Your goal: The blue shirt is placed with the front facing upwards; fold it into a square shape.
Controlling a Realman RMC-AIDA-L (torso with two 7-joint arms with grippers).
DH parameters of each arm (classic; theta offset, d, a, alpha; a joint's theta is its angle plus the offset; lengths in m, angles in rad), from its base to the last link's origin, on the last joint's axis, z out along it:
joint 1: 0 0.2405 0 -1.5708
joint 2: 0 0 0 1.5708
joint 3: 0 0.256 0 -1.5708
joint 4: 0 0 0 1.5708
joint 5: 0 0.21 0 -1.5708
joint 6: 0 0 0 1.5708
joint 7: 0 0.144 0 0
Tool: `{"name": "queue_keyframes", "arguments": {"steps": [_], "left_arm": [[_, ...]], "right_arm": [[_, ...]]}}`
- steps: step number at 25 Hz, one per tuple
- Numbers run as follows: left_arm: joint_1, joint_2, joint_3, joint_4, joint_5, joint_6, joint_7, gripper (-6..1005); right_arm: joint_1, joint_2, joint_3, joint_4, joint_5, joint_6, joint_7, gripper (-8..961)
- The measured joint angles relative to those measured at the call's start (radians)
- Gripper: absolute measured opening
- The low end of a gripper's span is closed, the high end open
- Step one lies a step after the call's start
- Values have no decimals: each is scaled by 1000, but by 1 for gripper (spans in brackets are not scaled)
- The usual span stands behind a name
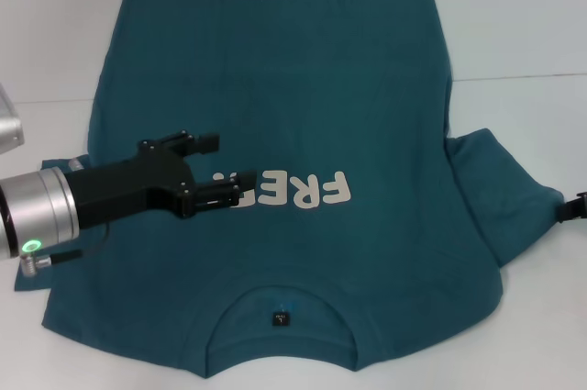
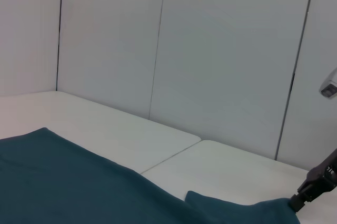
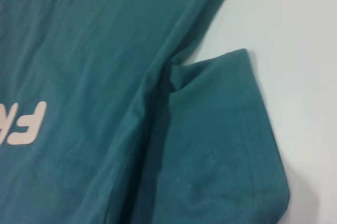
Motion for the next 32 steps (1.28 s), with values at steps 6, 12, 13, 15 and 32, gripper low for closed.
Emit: {"name": "queue_keyframes", "arguments": {"steps": [6, 12, 13, 15, 32], "left_arm": [[3, -1, -2, -1, 0, 0, -1, 861], [4, -1, -1, -2, 0, 0, -2, 861], [4, -1, -1, -2, 0, 0, -2, 861], [4, -1, -2, -2, 0, 0, -2, 862], [-1, -1, -2, -17, 0, -16, -2, 862]], "right_arm": [[0, -1, 1, -1, -48, 59, 0, 49], [-3, 0, 0, -1, -73, 108, 0, 55], [-3, 0, 0, -1, -78, 116, 1, 57], [-5, 1, 0, -1, -85, 132, 1, 59], [-2, 15, -4, -4, -85, 207, -22, 79]]}}
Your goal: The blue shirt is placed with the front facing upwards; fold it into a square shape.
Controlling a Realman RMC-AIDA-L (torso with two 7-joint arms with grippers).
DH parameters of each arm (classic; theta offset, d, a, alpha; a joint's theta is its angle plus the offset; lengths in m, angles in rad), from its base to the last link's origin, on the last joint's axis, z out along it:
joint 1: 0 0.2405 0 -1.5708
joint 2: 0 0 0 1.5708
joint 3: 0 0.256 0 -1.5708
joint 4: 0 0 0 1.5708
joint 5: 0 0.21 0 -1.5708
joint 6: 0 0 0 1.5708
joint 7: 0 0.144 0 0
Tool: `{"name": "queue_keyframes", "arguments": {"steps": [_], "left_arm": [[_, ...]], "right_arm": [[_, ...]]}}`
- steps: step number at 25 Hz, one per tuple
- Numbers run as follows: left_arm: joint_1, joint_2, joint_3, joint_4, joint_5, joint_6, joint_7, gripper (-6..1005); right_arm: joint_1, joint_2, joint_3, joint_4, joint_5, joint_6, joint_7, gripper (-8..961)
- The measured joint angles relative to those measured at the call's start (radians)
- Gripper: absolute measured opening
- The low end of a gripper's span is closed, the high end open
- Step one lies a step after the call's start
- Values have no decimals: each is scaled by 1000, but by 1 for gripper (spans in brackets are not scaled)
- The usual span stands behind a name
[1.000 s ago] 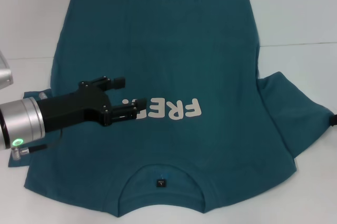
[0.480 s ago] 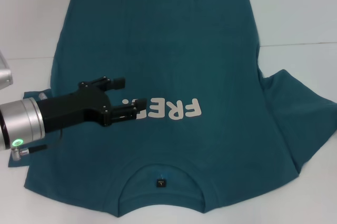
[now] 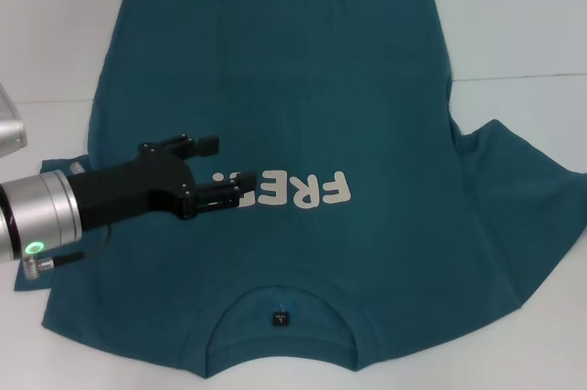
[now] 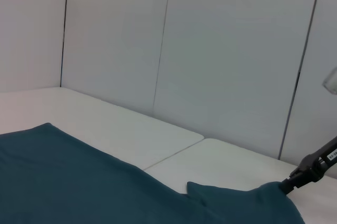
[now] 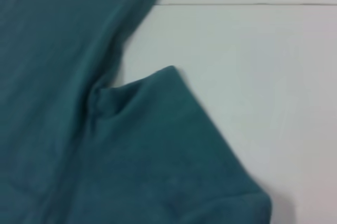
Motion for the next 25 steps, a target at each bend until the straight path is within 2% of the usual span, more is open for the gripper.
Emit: {"name": "queue_keyframes", "arguments": {"steps": [4, 9, 12, 15, 25], "left_arm": [[-2, 0, 0, -4, -1, -1, 0, 862], [-2, 0, -1, -3, -7, -1, -1, 862], [-1, 2, -1, -4, -9, 6, 0, 862], [3, 4, 2, 1, -10, 19, 0, 862], [37, 25, 5, 23, -2, 146, 54, 862]], "right_arm": [[8, 24, -16, -37, 4, -31, -2, 83], [9, 79, -34, -156, 8, -97, -6, 89], [12, 100, -39, -209, 10, -132, -7, 93], [20, 108, -50, -226, 40, -158, -9, 96], [41, 112, -142, -229, 144, -180, -15, 108]]}}
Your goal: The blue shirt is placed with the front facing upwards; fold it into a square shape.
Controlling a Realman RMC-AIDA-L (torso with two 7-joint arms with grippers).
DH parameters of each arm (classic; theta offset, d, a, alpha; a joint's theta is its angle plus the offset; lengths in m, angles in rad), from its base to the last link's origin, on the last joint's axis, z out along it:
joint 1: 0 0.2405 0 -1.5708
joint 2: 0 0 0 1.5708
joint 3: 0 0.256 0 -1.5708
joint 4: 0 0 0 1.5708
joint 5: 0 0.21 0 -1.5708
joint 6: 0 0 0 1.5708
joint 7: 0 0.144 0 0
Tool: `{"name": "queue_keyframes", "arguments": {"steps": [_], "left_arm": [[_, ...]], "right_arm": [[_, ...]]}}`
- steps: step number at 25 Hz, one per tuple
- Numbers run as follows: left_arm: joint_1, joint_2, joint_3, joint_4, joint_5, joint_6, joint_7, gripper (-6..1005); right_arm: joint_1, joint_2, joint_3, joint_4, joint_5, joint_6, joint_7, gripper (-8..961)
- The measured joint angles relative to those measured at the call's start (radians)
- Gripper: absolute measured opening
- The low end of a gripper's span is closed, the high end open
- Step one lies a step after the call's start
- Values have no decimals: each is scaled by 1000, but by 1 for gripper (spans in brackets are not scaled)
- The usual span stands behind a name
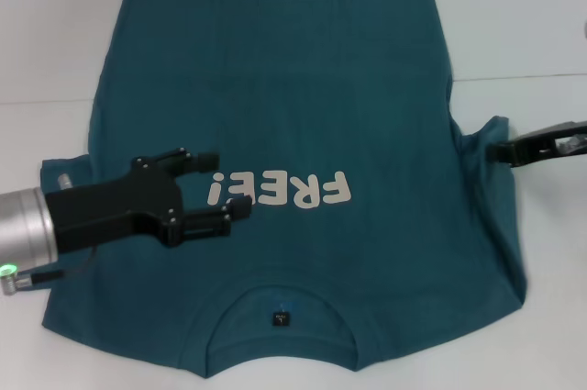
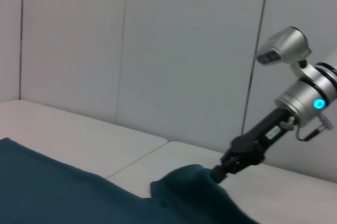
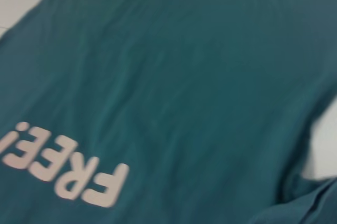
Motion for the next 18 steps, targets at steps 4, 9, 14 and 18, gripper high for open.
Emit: {"name": "queue_keyframes", "arguments": {"steps": [4, 9, 14, 18], "left_arm": [[20, 9, 0, 12, 1, 39, 9, 862], [39, 8, 0, 25, 16, 56, 17, 862], [49, 5, -3, 27, 25, 58, 18, 861], [55, 4, -6, 27, 26, 51, 19, 861]], "right_arm": [[15, 3, -48, 0, 33, -5, -2, 112], [43, 14, -104, 7, 43, -1, -4, 118], [76, 17, -156, 40, 54, 8, -4, 124], [99, 17, -188, 87, 54, 28, -5, 128]]}}
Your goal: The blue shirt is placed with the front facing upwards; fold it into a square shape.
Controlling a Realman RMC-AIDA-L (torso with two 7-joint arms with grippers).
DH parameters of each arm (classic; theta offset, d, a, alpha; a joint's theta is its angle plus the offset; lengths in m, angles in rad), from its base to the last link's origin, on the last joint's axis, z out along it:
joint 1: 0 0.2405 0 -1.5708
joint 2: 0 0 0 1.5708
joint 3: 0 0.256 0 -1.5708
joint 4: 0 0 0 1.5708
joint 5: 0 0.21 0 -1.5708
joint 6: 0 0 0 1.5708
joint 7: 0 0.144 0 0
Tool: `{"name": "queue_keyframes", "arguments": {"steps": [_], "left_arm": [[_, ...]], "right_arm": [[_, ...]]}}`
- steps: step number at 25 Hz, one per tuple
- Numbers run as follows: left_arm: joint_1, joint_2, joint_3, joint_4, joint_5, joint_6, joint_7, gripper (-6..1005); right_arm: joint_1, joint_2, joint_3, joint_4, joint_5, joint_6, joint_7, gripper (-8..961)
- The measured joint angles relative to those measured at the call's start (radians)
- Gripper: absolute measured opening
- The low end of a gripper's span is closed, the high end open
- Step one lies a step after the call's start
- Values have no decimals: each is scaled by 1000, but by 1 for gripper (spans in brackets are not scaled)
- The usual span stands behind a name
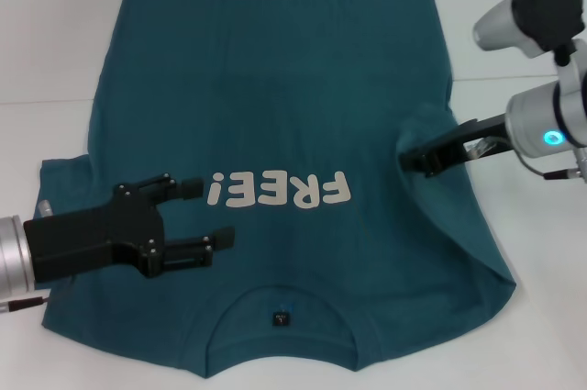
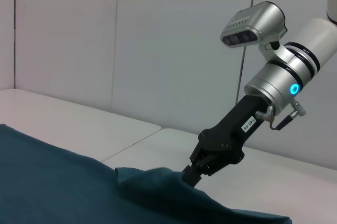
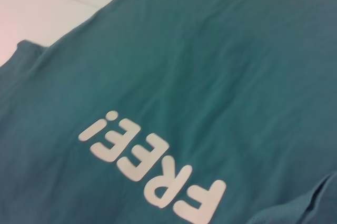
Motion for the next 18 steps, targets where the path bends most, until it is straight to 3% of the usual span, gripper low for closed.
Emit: {"name": "queue_keyframes", "arguments": {"steps": [18], "left_arm": [[-2, -2, 0, -3, 0, -9, 2, 862]], "right_arm": [[44, 2, -72, 105, 8, 78, 0, 149]]}}
